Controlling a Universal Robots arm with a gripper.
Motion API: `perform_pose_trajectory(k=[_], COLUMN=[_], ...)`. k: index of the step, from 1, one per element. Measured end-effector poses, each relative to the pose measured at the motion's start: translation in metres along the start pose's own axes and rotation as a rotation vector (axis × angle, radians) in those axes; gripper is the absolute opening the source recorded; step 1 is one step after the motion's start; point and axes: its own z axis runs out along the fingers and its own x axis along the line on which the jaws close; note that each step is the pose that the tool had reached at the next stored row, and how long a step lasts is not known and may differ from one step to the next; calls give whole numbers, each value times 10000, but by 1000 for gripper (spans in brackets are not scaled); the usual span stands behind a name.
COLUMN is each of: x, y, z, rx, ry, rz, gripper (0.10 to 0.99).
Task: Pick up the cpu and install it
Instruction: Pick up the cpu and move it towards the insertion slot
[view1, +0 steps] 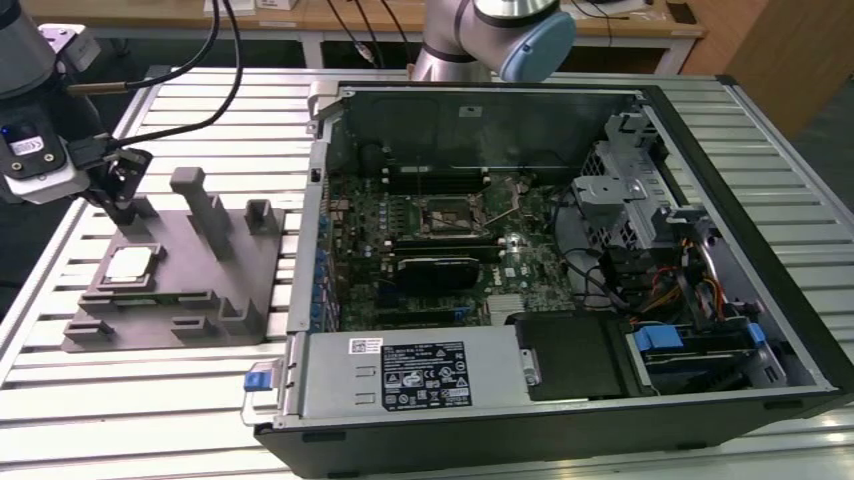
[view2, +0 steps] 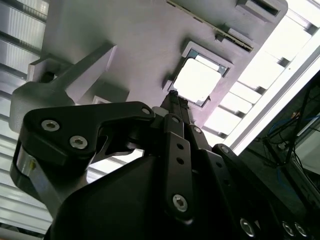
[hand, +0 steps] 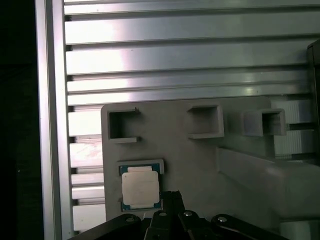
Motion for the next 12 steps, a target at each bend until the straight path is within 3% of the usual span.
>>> perform_pose_trajectory(k=[12], x=[43], y=[-11], z=[109], rx=[0], ry=[1], rz=[-1], gripper=[106])
